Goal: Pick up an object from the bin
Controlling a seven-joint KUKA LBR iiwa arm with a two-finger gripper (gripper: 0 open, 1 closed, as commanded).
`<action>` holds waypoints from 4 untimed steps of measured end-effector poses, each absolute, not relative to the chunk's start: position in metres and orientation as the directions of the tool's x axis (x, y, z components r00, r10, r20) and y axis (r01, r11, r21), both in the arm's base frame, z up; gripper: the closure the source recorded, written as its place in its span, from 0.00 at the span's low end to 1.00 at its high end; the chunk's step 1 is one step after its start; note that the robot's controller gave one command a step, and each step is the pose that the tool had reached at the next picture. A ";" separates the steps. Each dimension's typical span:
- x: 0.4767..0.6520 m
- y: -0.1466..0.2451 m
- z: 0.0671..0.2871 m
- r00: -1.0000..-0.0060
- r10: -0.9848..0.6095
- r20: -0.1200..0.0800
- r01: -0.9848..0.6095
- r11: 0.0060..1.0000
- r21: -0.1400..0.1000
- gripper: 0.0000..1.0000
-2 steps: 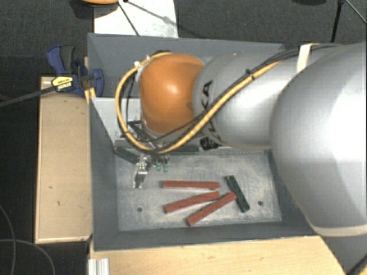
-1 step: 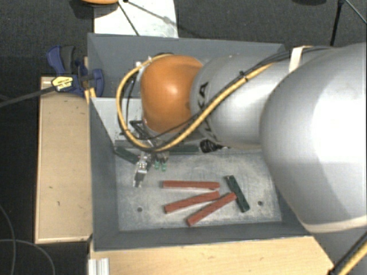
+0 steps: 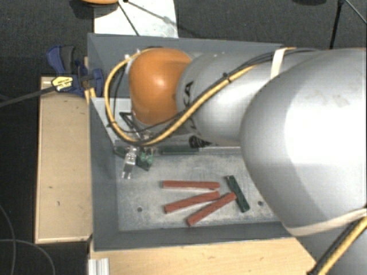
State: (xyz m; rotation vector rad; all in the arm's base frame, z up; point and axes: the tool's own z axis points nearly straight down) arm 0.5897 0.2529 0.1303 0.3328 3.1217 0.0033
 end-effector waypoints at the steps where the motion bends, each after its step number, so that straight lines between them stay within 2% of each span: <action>1: 0.585 0.251 0.079 -0.947 0.320 -0.002 0.320 0.947 0.003 0.00; 2: 0.583 0.236 0.072 -0.898 0.439 -0.004 0.439 0.898 0.004 1.00; 4: 0.583 0.236 0.074 -0.898 0.440 -0.002 0.440 0.898 0.002 1.00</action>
Offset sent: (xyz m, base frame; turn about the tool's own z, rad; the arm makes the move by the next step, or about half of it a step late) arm -0.0078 -0.0166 -0.0603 0.2412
